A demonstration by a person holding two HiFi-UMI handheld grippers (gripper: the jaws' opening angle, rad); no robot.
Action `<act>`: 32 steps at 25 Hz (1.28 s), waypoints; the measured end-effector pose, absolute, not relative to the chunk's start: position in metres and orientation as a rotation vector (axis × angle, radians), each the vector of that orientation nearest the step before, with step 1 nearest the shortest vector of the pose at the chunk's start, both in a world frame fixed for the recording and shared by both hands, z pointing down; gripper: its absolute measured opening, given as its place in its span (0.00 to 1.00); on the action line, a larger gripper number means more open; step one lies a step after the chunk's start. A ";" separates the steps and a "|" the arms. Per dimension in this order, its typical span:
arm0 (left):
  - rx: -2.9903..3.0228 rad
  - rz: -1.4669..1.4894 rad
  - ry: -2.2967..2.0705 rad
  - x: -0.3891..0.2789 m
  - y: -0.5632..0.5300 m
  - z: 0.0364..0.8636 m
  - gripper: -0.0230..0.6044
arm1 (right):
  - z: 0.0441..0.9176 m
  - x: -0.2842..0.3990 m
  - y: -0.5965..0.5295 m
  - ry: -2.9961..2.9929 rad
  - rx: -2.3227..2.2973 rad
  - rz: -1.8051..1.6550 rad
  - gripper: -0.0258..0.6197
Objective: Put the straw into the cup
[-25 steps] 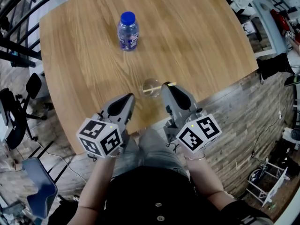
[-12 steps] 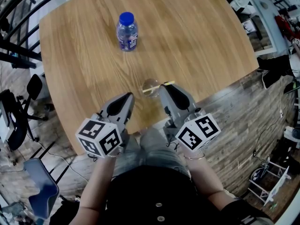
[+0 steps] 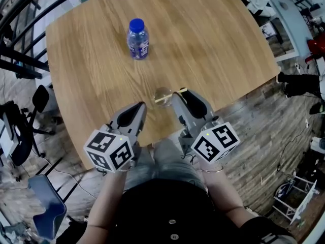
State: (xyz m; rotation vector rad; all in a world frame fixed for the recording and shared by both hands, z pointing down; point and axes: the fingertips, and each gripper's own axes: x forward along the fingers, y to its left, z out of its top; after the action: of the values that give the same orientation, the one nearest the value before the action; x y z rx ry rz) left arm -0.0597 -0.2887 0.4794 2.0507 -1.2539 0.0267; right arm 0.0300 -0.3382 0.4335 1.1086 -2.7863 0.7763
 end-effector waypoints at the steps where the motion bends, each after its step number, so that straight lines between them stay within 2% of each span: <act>1: 2.058 0.029 -1.254 -0.059 -0.288 0.477 0.06 | 0.431 0.031 -0.338 -2.790 1.116 0.770 0.23; 12: 2.143 0.017 -1.257 -0.055 -0.282 0.444 0.06 | 0.386 0.055 -0.338 -2.850 1.248 0.667 0.29; 23: 2.354 -0.038 -1.235 -0.044 -0.286 0.386 0.06 | 0.336 0.062 -0.323 -2.976 1.271 0.571 0.28; 32: 2.423 -0.089 -1.228 -0.032 -0.277 0.362 0.06 | 0.308 0.059 -0.296 -3.073 1.196 0.484 0.12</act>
State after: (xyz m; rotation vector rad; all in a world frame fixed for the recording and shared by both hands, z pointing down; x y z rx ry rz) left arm -0.0322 -0.2771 0.3616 2.4233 -1.2276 -0.0889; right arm 0.0591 -0.2955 0.3081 1.1960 -3.0734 0.4838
